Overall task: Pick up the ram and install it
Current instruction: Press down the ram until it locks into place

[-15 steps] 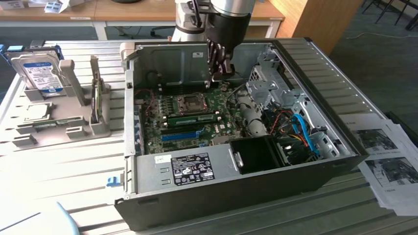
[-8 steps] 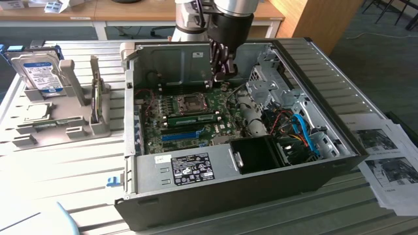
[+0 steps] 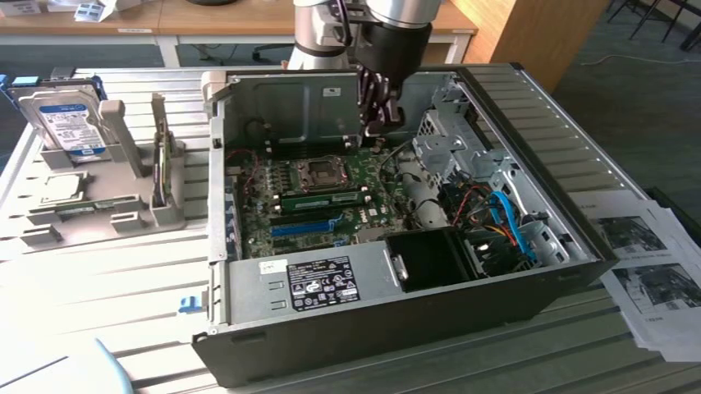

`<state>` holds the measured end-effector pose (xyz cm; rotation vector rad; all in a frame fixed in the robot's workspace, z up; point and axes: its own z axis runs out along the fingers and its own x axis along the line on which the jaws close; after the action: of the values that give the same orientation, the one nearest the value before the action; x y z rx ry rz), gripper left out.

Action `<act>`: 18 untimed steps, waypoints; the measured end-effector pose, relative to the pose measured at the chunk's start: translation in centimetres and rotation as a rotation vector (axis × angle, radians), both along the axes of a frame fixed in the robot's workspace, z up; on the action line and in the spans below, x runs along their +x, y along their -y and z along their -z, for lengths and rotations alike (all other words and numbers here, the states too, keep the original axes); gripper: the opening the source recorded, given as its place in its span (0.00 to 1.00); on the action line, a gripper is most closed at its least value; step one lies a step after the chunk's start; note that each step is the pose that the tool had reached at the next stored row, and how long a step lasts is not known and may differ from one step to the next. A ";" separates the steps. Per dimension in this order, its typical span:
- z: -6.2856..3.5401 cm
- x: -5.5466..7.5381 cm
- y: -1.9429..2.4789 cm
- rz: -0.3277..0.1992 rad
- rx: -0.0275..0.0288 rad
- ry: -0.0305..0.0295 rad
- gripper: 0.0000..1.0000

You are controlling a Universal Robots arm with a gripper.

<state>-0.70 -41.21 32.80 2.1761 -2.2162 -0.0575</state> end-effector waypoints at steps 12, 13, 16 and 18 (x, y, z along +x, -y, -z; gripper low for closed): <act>0.00 1.4 0.00 -0.001 0.0000 0.0000 0.09; 0.01 1.5 0.00 -0.001 0.0001 0.0000 0.09; 0.00 1.6 0.00 -0.001 0.0000 0.0000 0.09; 0.00 1.6 0.00 -0.001 0.0000 0.0000 0.09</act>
<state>0.91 -41.21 32.80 2.1770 -2.2152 -0.0575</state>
